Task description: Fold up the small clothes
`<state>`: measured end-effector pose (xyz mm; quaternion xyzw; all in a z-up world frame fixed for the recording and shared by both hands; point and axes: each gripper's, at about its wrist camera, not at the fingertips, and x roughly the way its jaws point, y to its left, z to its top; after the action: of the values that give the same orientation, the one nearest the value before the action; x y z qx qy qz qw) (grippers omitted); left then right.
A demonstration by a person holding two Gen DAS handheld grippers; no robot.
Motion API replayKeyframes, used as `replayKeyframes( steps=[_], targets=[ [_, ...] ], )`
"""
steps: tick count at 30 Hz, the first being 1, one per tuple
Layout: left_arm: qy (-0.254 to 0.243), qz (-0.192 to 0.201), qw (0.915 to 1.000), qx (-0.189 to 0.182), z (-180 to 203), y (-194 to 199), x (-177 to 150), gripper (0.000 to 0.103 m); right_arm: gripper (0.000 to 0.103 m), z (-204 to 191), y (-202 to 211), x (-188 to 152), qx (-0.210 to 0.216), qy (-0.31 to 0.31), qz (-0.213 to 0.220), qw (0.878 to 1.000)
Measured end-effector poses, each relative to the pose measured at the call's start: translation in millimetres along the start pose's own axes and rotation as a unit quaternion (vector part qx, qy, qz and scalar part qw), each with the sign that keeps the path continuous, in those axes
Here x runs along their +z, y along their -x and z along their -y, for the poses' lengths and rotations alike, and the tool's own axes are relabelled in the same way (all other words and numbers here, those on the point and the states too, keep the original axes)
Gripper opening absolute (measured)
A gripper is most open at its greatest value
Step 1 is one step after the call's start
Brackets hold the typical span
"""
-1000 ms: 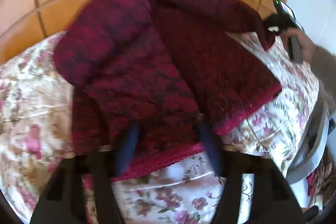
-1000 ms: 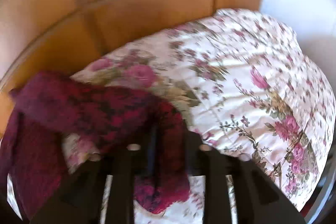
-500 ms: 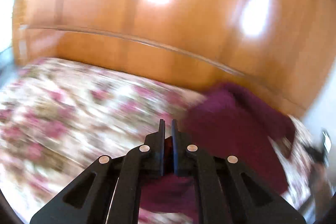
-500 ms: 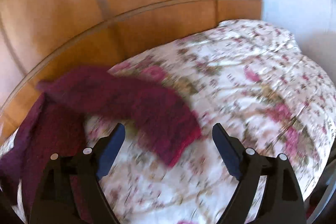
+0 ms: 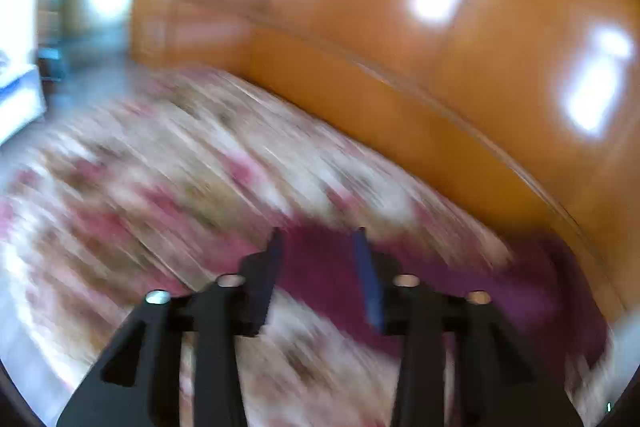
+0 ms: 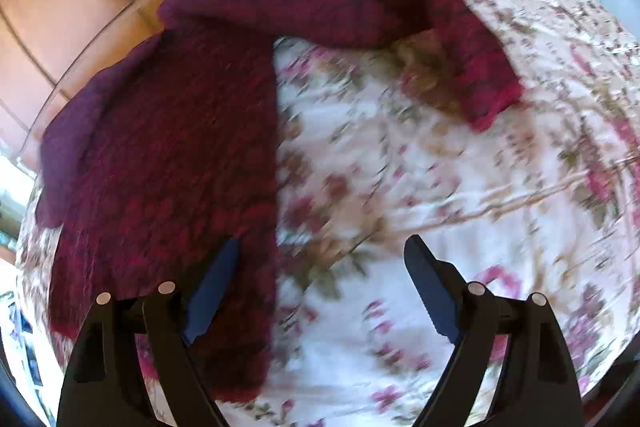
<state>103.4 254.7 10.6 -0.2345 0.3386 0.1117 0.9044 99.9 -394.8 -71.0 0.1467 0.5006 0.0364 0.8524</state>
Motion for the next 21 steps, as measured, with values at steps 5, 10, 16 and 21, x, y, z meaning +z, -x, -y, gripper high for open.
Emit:
replayKeyframes(
  steps=[5,10,16,21],
  targets=[
    [-0.107,-0.148,0.9712,-0.153,63,-11,-129,0.046,0.068,1,4,-11,0.03,-0.018,-0.004,0.999],
    [-0.115,-0.223,0.9478,-0.197,100,-32,-195,0.054,0.054,-5,10,-15,0.058,-0.01,-0.012,0.998],
    [-0.119,-0.216,0.9487,-0.197,115,-44,-202,0.02,0.021,-14,-5,-19,0.096,0.001,-0.036,0.995],
    [-0.127,-0.167,0.9524,-0.221,118,-9,-171,0.016,0.012,-34,49,-7,0.109,0.039,0.012,0.993]
  ],
)
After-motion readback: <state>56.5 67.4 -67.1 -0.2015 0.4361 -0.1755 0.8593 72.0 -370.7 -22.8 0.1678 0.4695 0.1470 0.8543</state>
